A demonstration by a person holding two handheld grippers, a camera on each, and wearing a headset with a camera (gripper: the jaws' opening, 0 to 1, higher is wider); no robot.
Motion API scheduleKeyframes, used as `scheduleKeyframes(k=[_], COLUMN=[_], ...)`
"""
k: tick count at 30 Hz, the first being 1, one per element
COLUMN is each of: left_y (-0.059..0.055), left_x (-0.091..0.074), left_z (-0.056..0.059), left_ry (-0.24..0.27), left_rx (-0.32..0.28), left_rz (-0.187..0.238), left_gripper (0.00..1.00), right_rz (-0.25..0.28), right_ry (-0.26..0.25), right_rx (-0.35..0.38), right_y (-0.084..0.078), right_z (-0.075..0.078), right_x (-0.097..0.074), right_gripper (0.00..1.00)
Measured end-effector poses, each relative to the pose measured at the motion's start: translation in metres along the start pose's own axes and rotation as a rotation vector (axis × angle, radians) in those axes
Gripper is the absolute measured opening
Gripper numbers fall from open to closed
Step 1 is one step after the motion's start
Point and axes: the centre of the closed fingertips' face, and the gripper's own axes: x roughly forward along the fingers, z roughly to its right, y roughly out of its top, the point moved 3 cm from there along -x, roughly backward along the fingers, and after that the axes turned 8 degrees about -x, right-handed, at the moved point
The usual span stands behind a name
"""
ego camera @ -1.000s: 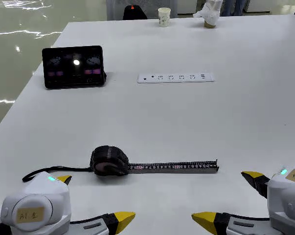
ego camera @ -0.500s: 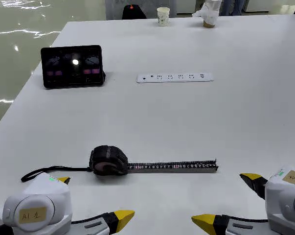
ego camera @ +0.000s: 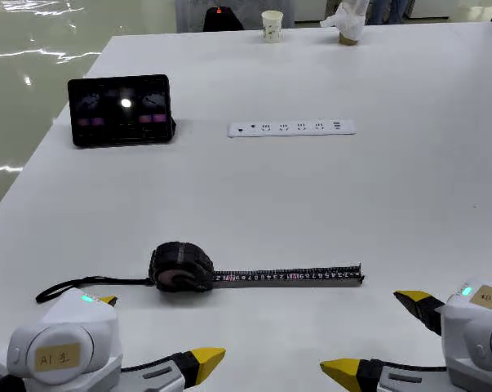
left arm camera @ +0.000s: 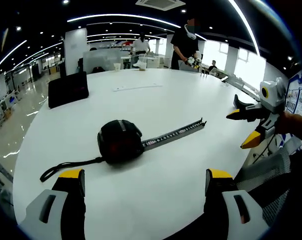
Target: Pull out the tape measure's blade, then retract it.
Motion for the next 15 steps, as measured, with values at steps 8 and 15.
scheduleKeyframes(k=[8,15], left_y=[0.001,0.004], left_x=[0.003,0.006], left_z=[0.001,-0.001], left_ry=[0.005,0.017], left_rx=[-0.001,0.001], left_rz=[0.002,0.006], left_gripper=[0.98,0.99], right_rz=[0.0,-0.004], right_ry=[0.019,0.036], right_rx=[-0.04,-0.062], right_y=[-0.001,-0.002], right_z=[0.003,0.01], right_x=[0.002,0.003], right_gripper=[0.84,0.83])
